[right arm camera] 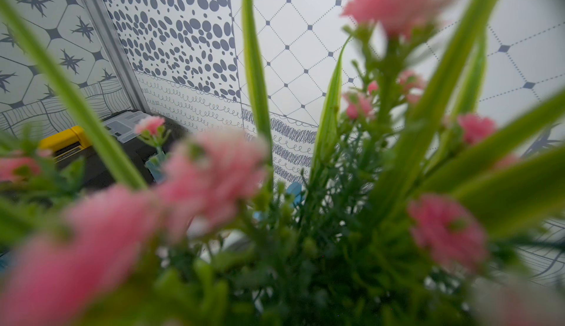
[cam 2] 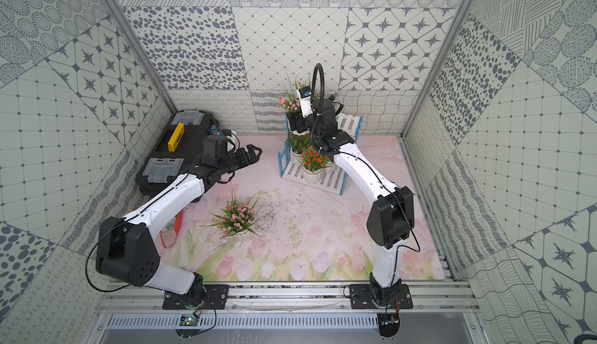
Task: Place the baby's breath potted plants on the rack by color
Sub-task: Place the baby's breath potted plant on the rack.
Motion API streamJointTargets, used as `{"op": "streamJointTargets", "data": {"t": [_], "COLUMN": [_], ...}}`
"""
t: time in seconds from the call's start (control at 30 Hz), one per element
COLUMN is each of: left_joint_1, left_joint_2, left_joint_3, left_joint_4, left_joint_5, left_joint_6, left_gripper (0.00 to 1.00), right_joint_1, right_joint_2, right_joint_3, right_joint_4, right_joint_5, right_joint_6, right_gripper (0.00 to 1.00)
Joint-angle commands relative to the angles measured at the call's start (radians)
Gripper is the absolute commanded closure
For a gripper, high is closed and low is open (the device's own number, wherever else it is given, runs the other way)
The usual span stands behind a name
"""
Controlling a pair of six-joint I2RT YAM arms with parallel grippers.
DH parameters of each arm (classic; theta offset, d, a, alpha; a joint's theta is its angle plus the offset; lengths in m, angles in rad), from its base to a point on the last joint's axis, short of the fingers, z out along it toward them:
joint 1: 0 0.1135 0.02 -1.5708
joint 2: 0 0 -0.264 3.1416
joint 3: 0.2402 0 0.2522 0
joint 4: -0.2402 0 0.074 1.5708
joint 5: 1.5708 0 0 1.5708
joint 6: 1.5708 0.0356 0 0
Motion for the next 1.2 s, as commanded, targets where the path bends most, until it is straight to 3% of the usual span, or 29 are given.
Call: {"op": "streamJointTargets", "data": {"t": [0.0, 0.27, 0.73, 1.17], "left_joint_1": [-0.01, -0.018, -0.026, -0.031], "left_joint_2": [0.009, 0.031, 0.061, 0.075], "left_joint_3": [0.015, 0.022, 0.035, 0.026], "left_joint_4": [0.02, 0.025, 0.03, 0.044], "left_joint_5": [0.025, 0.034, 0.058, 0.069], "left_joint_6": [0.007, 0.007, 0.008, 0.006], "left_gripper": [0.02, 0.02, 0.02, 0.02], "right_joint_1": [-0.016, -0.048, -0.087, -0.098], "right_joint_2": [0.005, 0.06, 0.285, 0.311], "right_joint_3": [0.066, 0.138, 0.472, 0.485], "right_joint_4": [0.197, 0.237, 0.095, 0.076], "right_joint_5": [-0.018, -0.031, -0.09, -0.114], "right_joint_6": [-0.038, -0.049, -0.038, 0.008], "right_gripper": [0.22, 0.22, 0.2, 0.18]}}
